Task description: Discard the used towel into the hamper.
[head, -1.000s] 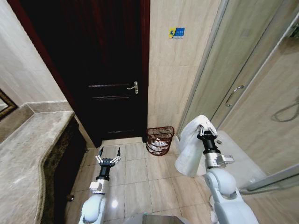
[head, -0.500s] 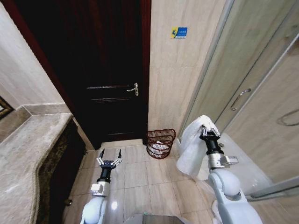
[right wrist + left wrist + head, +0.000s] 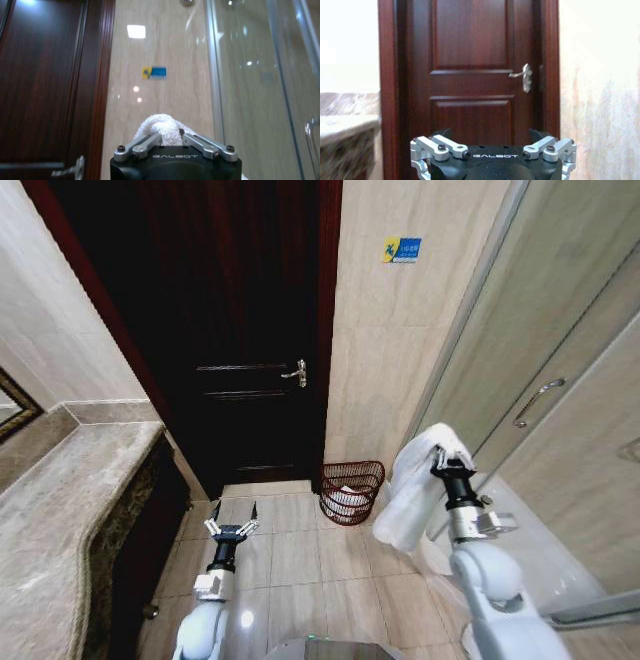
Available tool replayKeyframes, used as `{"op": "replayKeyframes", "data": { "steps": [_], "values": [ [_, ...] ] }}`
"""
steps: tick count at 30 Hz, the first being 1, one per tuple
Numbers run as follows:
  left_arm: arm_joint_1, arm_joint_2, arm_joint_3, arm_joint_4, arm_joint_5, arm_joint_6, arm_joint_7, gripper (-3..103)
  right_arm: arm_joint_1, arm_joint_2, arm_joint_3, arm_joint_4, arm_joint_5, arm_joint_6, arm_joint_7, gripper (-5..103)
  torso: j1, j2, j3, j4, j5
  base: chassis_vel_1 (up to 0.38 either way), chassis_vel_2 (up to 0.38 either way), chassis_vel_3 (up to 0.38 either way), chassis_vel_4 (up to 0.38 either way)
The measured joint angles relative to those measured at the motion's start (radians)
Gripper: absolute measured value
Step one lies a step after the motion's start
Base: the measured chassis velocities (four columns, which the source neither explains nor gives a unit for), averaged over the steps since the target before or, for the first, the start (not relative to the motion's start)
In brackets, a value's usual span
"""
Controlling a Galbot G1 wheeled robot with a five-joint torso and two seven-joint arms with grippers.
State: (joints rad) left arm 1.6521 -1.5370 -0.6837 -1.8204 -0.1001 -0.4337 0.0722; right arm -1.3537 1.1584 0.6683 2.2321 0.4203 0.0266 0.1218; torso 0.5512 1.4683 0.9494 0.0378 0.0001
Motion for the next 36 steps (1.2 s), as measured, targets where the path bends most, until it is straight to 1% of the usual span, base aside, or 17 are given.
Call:
{"op": "replayKeyframes", "data": {
  "steps": [2,3,5,6,8,9,11,12,13,16,19,25,28,29,31,34,36],
  "values": [
    [-0.022,-0.004,-0.022,0.056,-0.002,-0.053,-0.002,100,0.075,-0.024,0.003,0.003,0.050,-0.021,0.002,4,0.000,0.000,0.000,-0.0002,0.0003,0.000,0.000,0.000,0.000],
    [-0.026,-0.010,-0.027,0.065,-0.005,-0.063,-0.006,100,0.120,-0.036,0.000,0.012,0.076,-0.043,0.006,4,0.000,0.000,0.000,-0.0003,0.0005,0.000,0.000,0.000,0.000],
    [-0.024,-0.016,-0.030,0.066,-0.015,-0.067,-0.014,100,0.189,-0.060,-0.010,0.029,0.118,-0.086,0.015,4,0.000,0.000,0.000,0.0002,-0.0003,0.000,0.000,0.000,0.000],
    [-0.024,-0.016,-0.030,0.066,-0.015,-0.067,-0.014,100,0.189,-0.060,-0.010,0.029,0.118,-0.086,0.015,4,0.000,0.000,0.000,0.0002,-0.0003,0.000,0.000,0.000,0.000],
    [0.000,-0.032,-0.037,0.039,-0.025,-0.066,-0.024,100,0.336,-0.126,-0.038,0.042,0.210,-0.167,0.049,4,0.000,0.000,0.000,0.0005,-0.0002,0.000,0.000,0.000,0.000],
    [0.000,-0.032,-0.037,0.039,-0.025,-0.066,-0.024,100,0.336,-0.126,-0.038,0.042,0.210,-0.167,0.049,4,0.000,0.000,0.000,0.0005,-0.0002,0.000,0.000,0.000,0.000],
    [0.025,-0.043,-0.041,0.014,-0.026,-0.070,-0.029,100,0.478,-0.202,-0.061,0.008,0.300,-0.214,0.069,4,0.000,0.000,0.000,0.0004,0.0002,0.000,0.000,0.000,0.000],
    [0.035,-0.047,-0.044,0.004,-0.026,-0.075,-0.032,100,0.544,-0.235,-0.069,-0.020,0.333,-0.225,0.072,4,0.000,0.000,0.000,0.0005,-0.0002,0.000,0.000,0.000,0.000],
    [0.035,-0.047,-0.044,0.004,-0.026,-0.075,-0.032,100,0.544,-0.235,-0.069,-0.020,0.333,-0.225,0.072,4,0.000,0.000,0.000,0.0005,-0.0002,0.000,0.000,0.000,0.000],
    [0.074,-0.049,-0.056,-0.020,-0.025,-0.102,-0.039,100,0.728,-0.321,-0.086,-0.131,0.406,-0.239,0.044,4,0.000,0.000,0.000,0.0004,-0.0006,0.000,0.000,0.000,0.000],
    [0.089,-0.053,-0.066,-0.018,-0.025,-0.126,-0.051,100,0.788,-0.347,-0.110,-0.183,0.423,-0.243,0.021,4,0.000,0.000,0.000,0.0000,0.0005,0.000,0.000,0.000,0.000],
    [0.108,-0.067,-0.068,-0.013,-0.025,-0.150,-0.071,100,0.876,-0.343,-0.167,-0.244,0.430,-0.249,0.011,4,0.000,0.000,0.000,-0.0001,0.0003,0.000,0.000,0.000,0.000],
    [0.113,-0.072,-0.071,-0.023,-0.023,-0.154,-0.073,100,1.023,-0.326,-0.261,-0.310,0.432,-0.258,0.020,4,0.000,0.000,0.000,0.0001,0.0000,0.000,0.000,0.000,0.000],
    [0.113,-0.072,-0.071,-0.023,-0.023,-0.154,-0.073,100,1.023,-0.326,-0.261,-0.310,0.432,-0.258,0.020,4,0.000,0.000,0.000,0.0001,0.0000,0.000,0.000,0.000,0.000],
    [0.114,-0.072,-0.074,-0.033,-0.023,-0.155,-0.077,100,1.143,-0.308,-0.337,-0.365,0.445,-0.268,0.036,4,0.000,0.000,0.000,0.0004,-0.0010,0.000,0.000,0.000,0.000],
    [0.115,-0.072,-0.075,-0.047,-0.023,-0.152,-0.084,100,1.288,-0.274,-0.434,-0.474,0.462,-0.276,0.047,4,0.000,0.000,0.000,0.0004,0.0003,0.000,0.000,0.000,0.000],
    [0.117,-0.072,-0.075,-0.051,-0.023,-0.151,-0.085,100,1.328,-0.265,-0.460,-0.502,0.470,-0.276,0.051,4,0.001,0.000,0.000,0.0002,0.0005,0.000,0.000,0.000,0.000]
  ]
}}
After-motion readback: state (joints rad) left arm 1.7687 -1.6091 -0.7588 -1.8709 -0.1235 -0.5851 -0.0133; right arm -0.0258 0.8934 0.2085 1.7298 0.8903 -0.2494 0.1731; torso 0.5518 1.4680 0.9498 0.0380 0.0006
